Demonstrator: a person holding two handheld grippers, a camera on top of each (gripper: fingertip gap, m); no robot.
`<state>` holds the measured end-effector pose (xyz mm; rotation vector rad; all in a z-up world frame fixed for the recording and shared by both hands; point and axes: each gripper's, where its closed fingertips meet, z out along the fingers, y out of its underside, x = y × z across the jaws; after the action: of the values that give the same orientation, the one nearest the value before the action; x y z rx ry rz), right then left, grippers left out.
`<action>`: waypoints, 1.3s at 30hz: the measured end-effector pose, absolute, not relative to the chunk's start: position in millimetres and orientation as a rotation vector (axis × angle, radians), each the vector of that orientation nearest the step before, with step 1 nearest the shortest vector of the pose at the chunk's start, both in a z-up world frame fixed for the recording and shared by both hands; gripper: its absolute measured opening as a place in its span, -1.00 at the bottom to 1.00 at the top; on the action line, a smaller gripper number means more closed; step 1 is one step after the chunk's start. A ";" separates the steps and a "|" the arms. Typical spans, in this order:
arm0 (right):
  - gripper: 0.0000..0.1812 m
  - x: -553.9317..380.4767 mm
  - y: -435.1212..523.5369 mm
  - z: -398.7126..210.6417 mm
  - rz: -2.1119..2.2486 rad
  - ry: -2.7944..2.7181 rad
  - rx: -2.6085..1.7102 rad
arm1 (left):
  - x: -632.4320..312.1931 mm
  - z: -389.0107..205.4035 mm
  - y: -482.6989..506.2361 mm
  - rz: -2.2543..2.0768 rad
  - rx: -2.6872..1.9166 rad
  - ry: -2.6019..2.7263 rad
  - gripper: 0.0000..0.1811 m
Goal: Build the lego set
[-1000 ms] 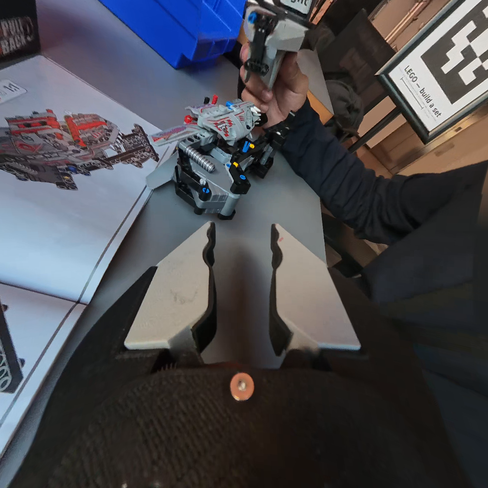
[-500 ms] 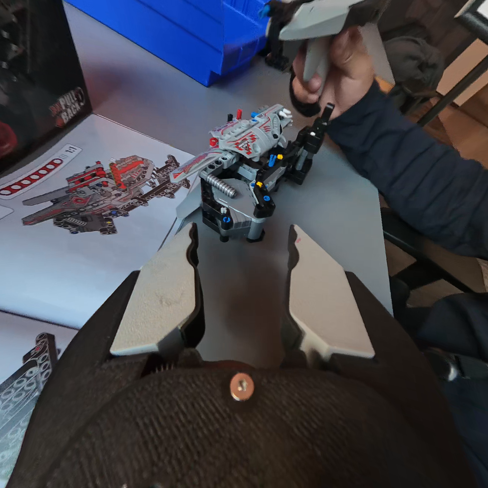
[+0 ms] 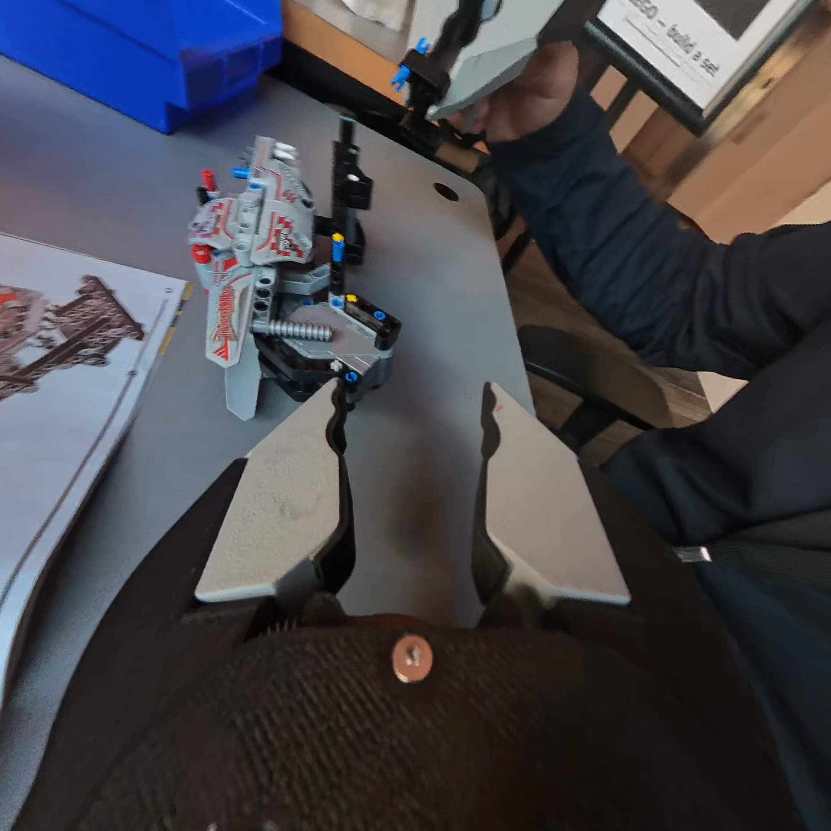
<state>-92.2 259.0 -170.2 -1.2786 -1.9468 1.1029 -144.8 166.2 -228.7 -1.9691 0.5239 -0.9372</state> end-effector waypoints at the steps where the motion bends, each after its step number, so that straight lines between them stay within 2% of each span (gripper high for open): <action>1: -0.94 -93.2 259.1 -169.1 1.098 -1.951 -1.279 | -142.6 -229.2 163.1 -0.942 -1.971 0.548 -0.38; 16: -0.94 -106.6 260.5 -180.9 0.786 -2.200 -1.286 | -180.6 -241.1 167.7 -0.802 -2.070 0.430 -0.41; 27: -0.94 -120.2 267.7 -183.0 1.031 -2.195 -1.326 | -192.7 -239.8 174.0 -0.809 -2.049 0.380 -0.43; 32: -0.94 -128.2 252.9 -185.1 1.032 -2.295 -1.298 | -187.3 -223.8 175.8 -0.832 -1.982 0.427 -0.61; 39: -0.93 -138.7 234.1 -197.9 0.869 -2.457 -1.274 | -163.6 -184.8 205.1 -0.706 -1.896 0.528 -0.45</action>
<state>-138.7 234.1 -197.9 -1.2736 -2.4568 0.8693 -163.6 205.1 -184.8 -1.8962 0.5276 -0.7064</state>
